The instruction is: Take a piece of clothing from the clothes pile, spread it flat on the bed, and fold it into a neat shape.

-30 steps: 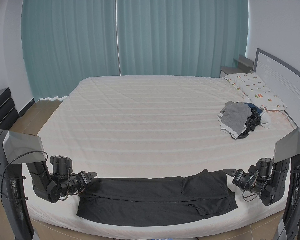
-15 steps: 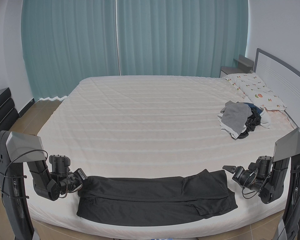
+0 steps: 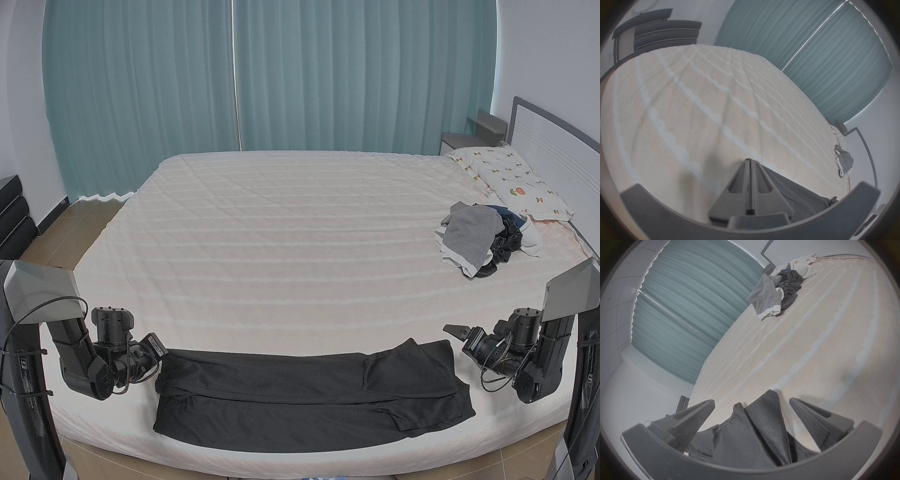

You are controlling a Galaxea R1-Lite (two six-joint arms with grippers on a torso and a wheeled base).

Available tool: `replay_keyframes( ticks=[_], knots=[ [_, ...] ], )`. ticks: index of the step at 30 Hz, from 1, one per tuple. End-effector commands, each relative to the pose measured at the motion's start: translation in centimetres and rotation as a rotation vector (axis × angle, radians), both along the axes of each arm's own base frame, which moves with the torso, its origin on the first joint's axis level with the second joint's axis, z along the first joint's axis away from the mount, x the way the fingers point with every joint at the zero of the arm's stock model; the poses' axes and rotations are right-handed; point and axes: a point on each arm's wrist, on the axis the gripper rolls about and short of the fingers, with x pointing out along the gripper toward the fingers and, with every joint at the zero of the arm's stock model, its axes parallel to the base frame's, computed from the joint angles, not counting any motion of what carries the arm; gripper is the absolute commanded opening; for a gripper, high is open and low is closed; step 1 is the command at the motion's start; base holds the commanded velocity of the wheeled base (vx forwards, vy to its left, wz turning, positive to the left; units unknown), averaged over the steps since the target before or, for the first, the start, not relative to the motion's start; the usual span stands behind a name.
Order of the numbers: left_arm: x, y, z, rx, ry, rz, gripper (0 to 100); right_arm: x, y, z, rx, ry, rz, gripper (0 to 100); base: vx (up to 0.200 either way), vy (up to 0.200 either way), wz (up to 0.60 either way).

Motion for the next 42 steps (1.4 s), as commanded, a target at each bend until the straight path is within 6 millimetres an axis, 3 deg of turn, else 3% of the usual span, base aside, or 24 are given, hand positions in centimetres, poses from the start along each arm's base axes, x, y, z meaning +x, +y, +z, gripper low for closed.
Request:
replay_keyframes(
  ticks=[1, 17, 31, 32, 42],
  knots=[
    [0.1, 0.1, 0.1, 0.014, -0.004, 0.015, 0, 0.3, 0.0, -0.6, 0.001, 0.007, 0.003, 100, 0.000, 0.000, 0.00],
    [0.2, 0.1, -0.7, 0.016, 0.015, 0.015, 0, 1.3, 0.0, -1.4, 0.001, -0.002, 0.003, 100, 0.000, 0.000, 0.00],
    [0.3, 0.1, -0.9, 0.015, 0.016, 0.016, 0, 1.5, 1.2, -2.4, 0.001, 0.024, 0.039, 100, 0.000, 0.000, 0.00],
    [0.3, 0.0, -0.9, 0.015, 0.018, 0.015, 0, 1.6, 1.2, -2.5, 0.001, 0.029, 0.039, 0, 0.000, 0.000, 0.00],
    [0.3, 0.0, -1.1, 0.014, 0.024, 0.014, 0, 2.6, 0.8, -2.0, -0.010, -0.005, 0.001, 0, 0.000, 0.000, 0.00]
  ],
)
